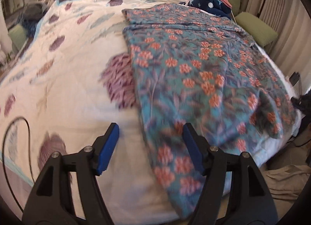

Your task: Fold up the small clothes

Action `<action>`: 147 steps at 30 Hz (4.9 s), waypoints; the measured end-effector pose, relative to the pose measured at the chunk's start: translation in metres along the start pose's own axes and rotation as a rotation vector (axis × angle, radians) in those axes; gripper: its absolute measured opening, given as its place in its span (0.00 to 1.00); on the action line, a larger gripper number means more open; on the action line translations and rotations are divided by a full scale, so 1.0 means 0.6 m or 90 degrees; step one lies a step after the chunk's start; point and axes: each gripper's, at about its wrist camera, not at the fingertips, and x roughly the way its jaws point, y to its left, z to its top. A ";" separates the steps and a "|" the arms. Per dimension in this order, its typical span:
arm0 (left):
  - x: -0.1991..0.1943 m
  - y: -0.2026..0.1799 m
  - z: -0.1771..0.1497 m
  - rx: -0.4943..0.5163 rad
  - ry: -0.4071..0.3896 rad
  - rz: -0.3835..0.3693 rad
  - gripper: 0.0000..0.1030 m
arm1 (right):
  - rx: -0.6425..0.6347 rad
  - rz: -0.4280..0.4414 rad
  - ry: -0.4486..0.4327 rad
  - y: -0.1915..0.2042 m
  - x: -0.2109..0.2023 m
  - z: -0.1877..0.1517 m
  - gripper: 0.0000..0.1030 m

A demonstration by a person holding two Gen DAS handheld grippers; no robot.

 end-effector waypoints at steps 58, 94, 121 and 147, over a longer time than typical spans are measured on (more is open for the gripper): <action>-0.040 0.067 -0.062 -0.113 0.011 -0.161 0.55 | 0.080 0.245 0.040 -0.052 0.019 -0.022 0.53; -0.152 0.068 0.158 -0.065 -0.181 -0.238 0.07 | 0.067 0.413 -0.059 0.010 -0.056 0.173 0.04; 0.109 0.122 0.504 -0.099 -0.146 -0.181 0.07 | 0.030 0.302 -0.051 0.126 0.222 0.536 0.04; 0.243 0.193 0.522 -0.206 -0.088 -0.195 0.33 | 0.086 0.164 0.045 0.104 0.408 0.589 0.34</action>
